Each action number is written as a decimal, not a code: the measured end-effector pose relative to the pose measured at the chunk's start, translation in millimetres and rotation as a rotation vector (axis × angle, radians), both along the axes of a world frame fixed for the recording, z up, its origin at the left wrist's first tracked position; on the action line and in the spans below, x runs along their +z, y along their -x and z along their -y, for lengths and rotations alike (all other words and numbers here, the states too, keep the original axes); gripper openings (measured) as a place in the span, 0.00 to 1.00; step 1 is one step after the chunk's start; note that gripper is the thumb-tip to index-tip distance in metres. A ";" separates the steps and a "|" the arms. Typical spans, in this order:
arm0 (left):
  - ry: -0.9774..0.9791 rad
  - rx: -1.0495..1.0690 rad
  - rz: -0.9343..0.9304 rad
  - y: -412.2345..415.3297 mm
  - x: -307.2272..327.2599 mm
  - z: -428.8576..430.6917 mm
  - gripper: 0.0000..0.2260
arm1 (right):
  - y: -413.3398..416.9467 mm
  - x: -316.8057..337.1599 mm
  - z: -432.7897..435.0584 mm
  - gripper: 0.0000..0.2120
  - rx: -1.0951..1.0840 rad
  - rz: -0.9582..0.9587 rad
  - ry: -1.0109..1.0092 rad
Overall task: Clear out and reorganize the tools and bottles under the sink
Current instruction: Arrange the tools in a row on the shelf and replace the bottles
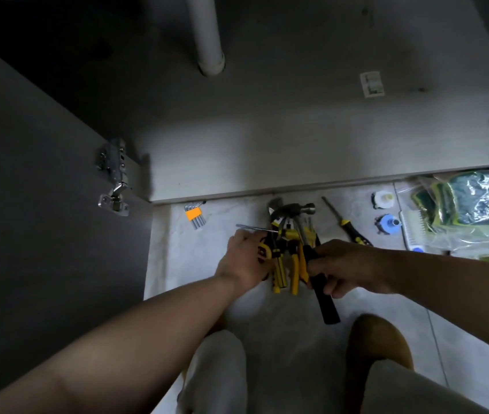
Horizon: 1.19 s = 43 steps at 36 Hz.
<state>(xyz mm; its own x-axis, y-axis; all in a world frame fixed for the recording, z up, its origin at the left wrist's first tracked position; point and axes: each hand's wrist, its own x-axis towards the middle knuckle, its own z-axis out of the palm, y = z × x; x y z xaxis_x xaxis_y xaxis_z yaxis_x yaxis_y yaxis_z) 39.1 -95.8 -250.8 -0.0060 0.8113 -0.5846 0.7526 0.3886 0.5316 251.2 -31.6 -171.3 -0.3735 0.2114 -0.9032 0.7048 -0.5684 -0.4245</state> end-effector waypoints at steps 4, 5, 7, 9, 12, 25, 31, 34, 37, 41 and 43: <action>-0.135 0.251 -0.129 32.9 -1.2 -1.0 0.18 | 7.8 -8.9 4.8 0.08 0.025 0.027 -0.032; -0.171 0.289 -0.203 43.0 -2.4 -3.0 0.17 | 8.9 -10.9 6.5 0.08 0.031 0.026 -0.036; -0.162 0.310 -0.349 62.8 -5.8 -9.4 0.19 | 9.8 -14.0 9.1 0.08 0.038 0.025 -0.039; -0.092 0.331 -0.419 78.8 -10.7 -17.7 0.23 | 8.8 -16.4 11.0 0.08 0.039 0.025 -0.038; -0.054 0.317 -0.404 89.0 -16.1 -26.5 0.21 | 5.5 -17.9 14.8 0.08 0.043 0.028 -0.040; -0.128 0.304 0.112 0.3 -8.5 -13.7 0.21 | 4.6 -20.4 21.4 0.07 -0.015 0.011 -0.101; -0.163 0.599 0.291 7.2 9.8 -7.9 0.09 | 33.5 -24.9 26.1 0.05 -0.054 -0.069 -0.122; -0.010 0.686 0.511 11.3 24.2 2.6 0.17 | 66.8 -28.7 26.4 0.07 -0.039 -0.116 -0.149; 0.161 0.674 0.868 7.8 34.3 16.5 0.19 | 100.3 -30.8 27.2 0.11 0.053 -0.136 -0.208; 0.173 0.882 0.883 20.6 31.0 22.0 0.15 | 120.7 -32.6 38.5 0.07 0.044 -0.170 -0.223; 0.158 0.935 0.777 32.7 26.1 22.2 0.13 | 116.8 -33.4 42.3 0.06 0.035 -0.169 -0.193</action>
